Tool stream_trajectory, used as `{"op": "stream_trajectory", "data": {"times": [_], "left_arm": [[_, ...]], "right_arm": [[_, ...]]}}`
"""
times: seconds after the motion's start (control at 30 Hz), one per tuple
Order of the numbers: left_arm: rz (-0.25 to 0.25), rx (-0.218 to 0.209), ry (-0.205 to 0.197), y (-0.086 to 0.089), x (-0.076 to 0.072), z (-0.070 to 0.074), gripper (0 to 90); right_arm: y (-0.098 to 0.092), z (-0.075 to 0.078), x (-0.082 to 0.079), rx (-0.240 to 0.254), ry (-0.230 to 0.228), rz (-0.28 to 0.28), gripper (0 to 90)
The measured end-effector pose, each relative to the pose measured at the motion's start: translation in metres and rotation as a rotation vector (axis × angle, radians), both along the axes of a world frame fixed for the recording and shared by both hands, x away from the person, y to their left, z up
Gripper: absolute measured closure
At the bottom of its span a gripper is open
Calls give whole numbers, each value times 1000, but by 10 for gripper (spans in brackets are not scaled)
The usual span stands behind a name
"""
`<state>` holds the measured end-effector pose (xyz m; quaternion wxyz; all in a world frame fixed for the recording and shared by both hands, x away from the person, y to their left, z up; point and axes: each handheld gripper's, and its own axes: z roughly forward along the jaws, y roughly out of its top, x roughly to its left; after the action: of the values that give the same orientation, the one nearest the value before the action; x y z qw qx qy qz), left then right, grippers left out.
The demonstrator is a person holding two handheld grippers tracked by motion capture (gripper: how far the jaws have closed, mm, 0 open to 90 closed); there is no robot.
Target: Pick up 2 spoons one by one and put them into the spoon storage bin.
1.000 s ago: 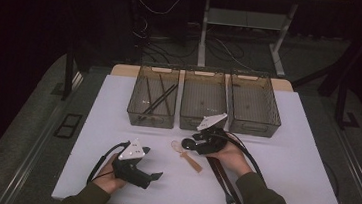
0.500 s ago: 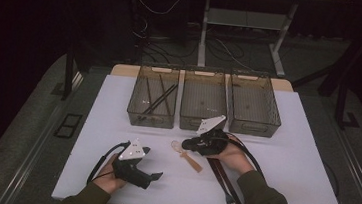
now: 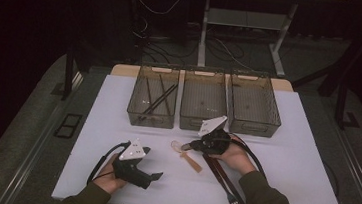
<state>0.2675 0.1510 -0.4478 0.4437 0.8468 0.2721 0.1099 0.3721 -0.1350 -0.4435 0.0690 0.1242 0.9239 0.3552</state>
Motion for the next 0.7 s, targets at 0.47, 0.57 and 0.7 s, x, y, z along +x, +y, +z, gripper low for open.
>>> {"op": "stream_trajectory", "data": {"times": [0.47,0.57,0.7], "left_arm": [[-5,0,-12,1,1,1,58],[-4,-2,-13,2,1,1,59],[0,-11,-12,1,1,0,58]], "right_arm": [[-7,4,0,38,10,-45,886],[-11,7,0,46,11,-78,886],[-17,10,1,67,21,-123,886]]}}
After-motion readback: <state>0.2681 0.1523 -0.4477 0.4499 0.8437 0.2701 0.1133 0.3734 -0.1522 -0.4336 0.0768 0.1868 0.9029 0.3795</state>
